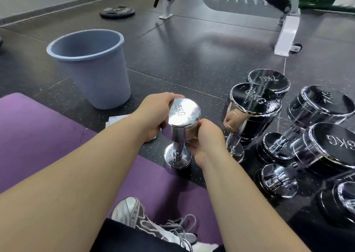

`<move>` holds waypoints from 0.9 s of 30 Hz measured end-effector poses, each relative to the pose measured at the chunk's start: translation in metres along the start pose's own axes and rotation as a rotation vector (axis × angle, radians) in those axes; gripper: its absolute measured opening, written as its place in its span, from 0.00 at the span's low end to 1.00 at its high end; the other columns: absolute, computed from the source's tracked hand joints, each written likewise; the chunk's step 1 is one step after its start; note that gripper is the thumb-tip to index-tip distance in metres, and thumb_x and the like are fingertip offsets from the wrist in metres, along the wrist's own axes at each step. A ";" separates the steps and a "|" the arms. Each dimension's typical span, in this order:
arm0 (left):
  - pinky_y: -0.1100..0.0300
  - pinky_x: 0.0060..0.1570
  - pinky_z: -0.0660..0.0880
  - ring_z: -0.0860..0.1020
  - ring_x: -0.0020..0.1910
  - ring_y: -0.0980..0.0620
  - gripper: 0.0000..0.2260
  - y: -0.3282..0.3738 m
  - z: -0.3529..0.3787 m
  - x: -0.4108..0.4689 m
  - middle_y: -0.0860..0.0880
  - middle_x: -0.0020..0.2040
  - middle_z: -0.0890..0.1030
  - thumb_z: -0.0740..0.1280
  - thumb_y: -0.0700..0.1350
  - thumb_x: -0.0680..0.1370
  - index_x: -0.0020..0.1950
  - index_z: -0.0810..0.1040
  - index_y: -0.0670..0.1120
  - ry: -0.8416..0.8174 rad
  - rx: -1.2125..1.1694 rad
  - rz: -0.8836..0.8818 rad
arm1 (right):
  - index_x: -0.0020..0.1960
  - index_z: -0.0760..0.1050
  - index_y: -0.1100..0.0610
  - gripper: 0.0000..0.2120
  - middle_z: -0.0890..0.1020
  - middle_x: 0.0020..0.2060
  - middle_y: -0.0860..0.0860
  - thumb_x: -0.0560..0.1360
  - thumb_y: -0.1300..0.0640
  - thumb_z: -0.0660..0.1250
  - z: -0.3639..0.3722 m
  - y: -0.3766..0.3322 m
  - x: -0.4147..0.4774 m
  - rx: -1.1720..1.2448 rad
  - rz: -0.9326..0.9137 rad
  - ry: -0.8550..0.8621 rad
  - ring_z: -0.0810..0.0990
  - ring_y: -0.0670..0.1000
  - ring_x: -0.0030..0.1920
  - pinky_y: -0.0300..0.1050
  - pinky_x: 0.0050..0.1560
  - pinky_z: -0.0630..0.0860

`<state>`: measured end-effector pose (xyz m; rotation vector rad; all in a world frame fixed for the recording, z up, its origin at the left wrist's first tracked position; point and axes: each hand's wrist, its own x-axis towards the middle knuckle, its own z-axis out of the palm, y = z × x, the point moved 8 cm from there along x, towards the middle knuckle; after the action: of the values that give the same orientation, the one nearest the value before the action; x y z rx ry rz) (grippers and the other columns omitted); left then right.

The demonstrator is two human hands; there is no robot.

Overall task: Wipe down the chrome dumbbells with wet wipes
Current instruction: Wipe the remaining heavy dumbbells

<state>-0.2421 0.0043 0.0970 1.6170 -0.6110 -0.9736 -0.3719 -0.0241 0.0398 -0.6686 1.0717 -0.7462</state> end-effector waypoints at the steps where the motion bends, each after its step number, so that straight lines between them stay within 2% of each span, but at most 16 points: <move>1: 0.50 0.55 0.73 0.79 0.47 0.46 0.13 0.001 0.002 -0.001 0.42 0.50 0.85 0.62 0.40 0.78 0.43 0.86 0.47 0.001 0.003 0.000 | 0.41 0.81 0.58 0.08 0.82 0.38 0.53 0.71 0.60 0.63 0.006 -0.004 0.000 0.023 -0.018 -0.033 0.78 0.54 0.40 0.47 0.43 0.75; 3: 0.49 0.56 0.73 0.79 0.47 0.47 0.10 -0.001 0.002 -0.002 0.42 0.49 0.85 0.65 0.41 0.77 0.41 0.86 0.46 0.017 -0.027 -0.019 | 0.45 0.85 0.56 0.11 0.86 0.46 0.53 0.66 0.53 0.70 0.021 -0.021 -0.004 0.046 -0.107 -0.113 0.83 0.55 0.44 0.50 0.47 0.79; 4: 0.49 0.55 0.73 0.79 0.46 0.47 0.10 -0.002 0.002 -0.002 0.43 0.47 0.85 0.66 0.42 0.77 0.39 0.86 0.46 0.023 -0.050 -0.031 | 0.45 0.86 0.54 0.11 0.86 0.47 0.53 0.65 0.52 0.71 0.024 -0.027 -0.005 0.045 -0.141 -0.138 0.83 0.54 0.44 0.50 0.45 0.80; 7: 0.53 0.55 0.71 0.77 0.45 0.48 0.13 -0.008 -0.006 0.002 0.46 0.40 0.81 0.67 0.44 0.76 0.32 0.85 0.48 0.061 -0.116 -0.053 | 0.44 0.86 0.54 0.11 0.85 0.41 0.49 0.72 0.57 0.64 0.015 -0.033 -0.008 -0.018 -0.213 -0.088 0.82 0.52 0.41 0.42 0.35 0.78; 9: 0.57 0.52 0.73 0.77 0.42 0.50 0.12 -0.011 -0.010 0.001 0.50 0.37 0.80 0.65 0.44 0.77 0.35 0.82 0.45 0.100 -0.151 -0.085 | 0.52 0.85 0.52 0.16 0.86 0.46 0.47 0.74 0.61 0.60 0.009 -0.027 -0.020 0.026 -0.305 -0.101 0.83 0.49 0.46 0.45 0.45 0.80; 11: 0.62 0.41 0.68 0.74 0.40 0.54 0.11 -0.015 -0.010 0.000 0.53 0.34 0.75 0.63 0.44 0.79 0.36 0.76 0.46 0.141 -0.245 -0.130 | 0.63 0.80 0.52 0.22 0.83 0.48 0.40 0.76 0.65 0.56 0.005 -0.014 -0.040 0.061 -0.386 -0.111 0.80 0.40 0.51 0.39 0.54 0.76; 12: 0.63 0.40 0.67 0.72 0.40 0.55 0.10 -0.015 -0.009 -0.001 0.53 0.35 0.73 0.63 0.45 0.80 0.38 0.73 0.47 0.156 -0.285 -0.147 | 0.67 0.77 0.53 0.23 0.82 0.48 0.36 0.77 0.66 0.56 0.001 -0.007 -0.049 0.045 -0.422 -0.087 0.80 0.36 0.52 0.35 0.55 0.74; 13: 0.64 0.43 0.70 0.73 0.39 0.54 0.10 -0.016 -0.006 -0.005 0.53 0.37 0.73 0.63 0.46 0.80 0.39 0.73 0.48 0.147 -0.305 -0.165 | 0.69 0.75 0.53 0.23 0.82 0.49 0.34 0.77 0.66 0.56 -0.001 -0.002 -0.054 0.014 -0.449 -0.060 0.79 0.33 0.52 0.33 0.56 0.73; 14: 0.59 0.49 0.74 0.74 0.40 0.52 0.09 -0.017 -0.004 -0.009 0.53 0.39 0.73 0.63 0.48 0.80 0.41 0.74 0.48 0.123 -0.314 -0.187 | 0.70 0.74 0.53 0.23 0.82 0.49 0.34 0.77 0.66 0.57 -0.001 -0.004 -0.059 -0.008 -0.458 -0.038 0.80 0.33 0.48 0.33 0.54 0.74; 16: 0.41 0.55 0.77 0.80 0.46 0.46 0.09 -0.021 -0.001 -0.016 0.52 0.41 0.75 0.63 0.51 0.80 0.43 0.76 0.49 0.071 -0.302 -0.217 | 0.66 0.77 0.60 0.19 0.81 0.42 0.44 0.78 0.66 0.57 0.006 -0.014 -0.052 0.092 -0.344 -0.063 0.78 0.37 0.33 0.32 0.38 0.75; 17: 0.41 0.54 0.78 0.82 0.48 0.44 0.09 -0.023 -0.001 -0.020 0.52 0.40 0.77 0.63 0.51 0.80 0.44 0.76 0.48 0.056 -0.294 -0.225 | 0.61 0.79 0.65 0.16 0.78 0.38 0.51 0.79 0.65 0.57 0.011 -0.018 -0.048 0.178 -0.245 -0.096 0.76 0.41 0.28 0.32 0.30 0.73; 19: 0.54 0.40 0.80 0.81 0.40 0.49 0.10 -0.023 -0.003 -0.025 0.53 0.37 0.78 0.62 0.52 0.81 0.44 0.75 0.49 0.045 -0.214 -0.219 | 0.47 0.80 0.64 0.12 0.77 0.32 0.54 0.79 0.64 0.59 0.015 -0.020 -0.046 0.202 -0.112 -0.088 0.75 0.45 0.25 0.33 0.24 0.70; 21: 0.61 0.31 0.74 0.77 0.33 0.52 0.13 -0.020 -0.007 -0.028 0.54 0.32 0.76 0.59 0.55 0.82 0.43 0.74 0.50 0.055 -0.063 -0.181 | 0.38 0.75 0.59 0.13 0.74 0.28 0.50 0.77 0.69 0.57 0.010 -0.007 -0.048 0.094 -0.116 -0.045 0.70 0.46 0.27 0.35 0.28 0.68; 23: 0.62 0.31 0.73 0.76 0.33 0.51 0.15 -0.017 -0.009 -0.027 0.51 0.31 0.77 0.56 0.56 0.83 0.44 0.74 0.49 0.068 0.030 -0.146 | 0.34 0.71 0.57 0.17 0.69 0.30 0.50 0.74 0.75 0.55 0.006 0.005 -0.056 0.062 -0.155 -0.080 0.66 0.44 0.30 0.37 0.35 0.67; 25: 0.62 0.29 0.73 0.77 0.35 0.49 0.17 -0.013 -0.008 -0.024 0.48 0.37 0.78 0.55 0.57 0.83 0.49 0.75 0.47 0.094 0.051 -0.128 | 0.38 0.76 0.61 0.16 0.73 0.36 0.52 0.73 0.77 0.56 0.002 0.005 -0.051 0.100 -0.145 -0.083 0.72 0.45 0.36 0.39 0.41 0.77; 27: 0.59 0.33 0.78 0.78 0.38 0.47 0.17 -0.010 -0.006 -0.018 0.46 0.42 0.79 0.55 0.58 0.82 0.51 0.76 0.46 0.119 0.034 -0.119 | 0.49 0.77 0.65 0.11 0.79 0.44 0.57 0.76 0.75 0.58 0.000 0.000 -0.035 0.133 -0.091 -0.018 0.78 0.50 0.42 0.40 0.44 0.82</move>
<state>-0.2475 0.0246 0.0928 1.7445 -0.4566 -0.9499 -0.3824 0.0036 0.0581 -0.6124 0.9715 -0.8803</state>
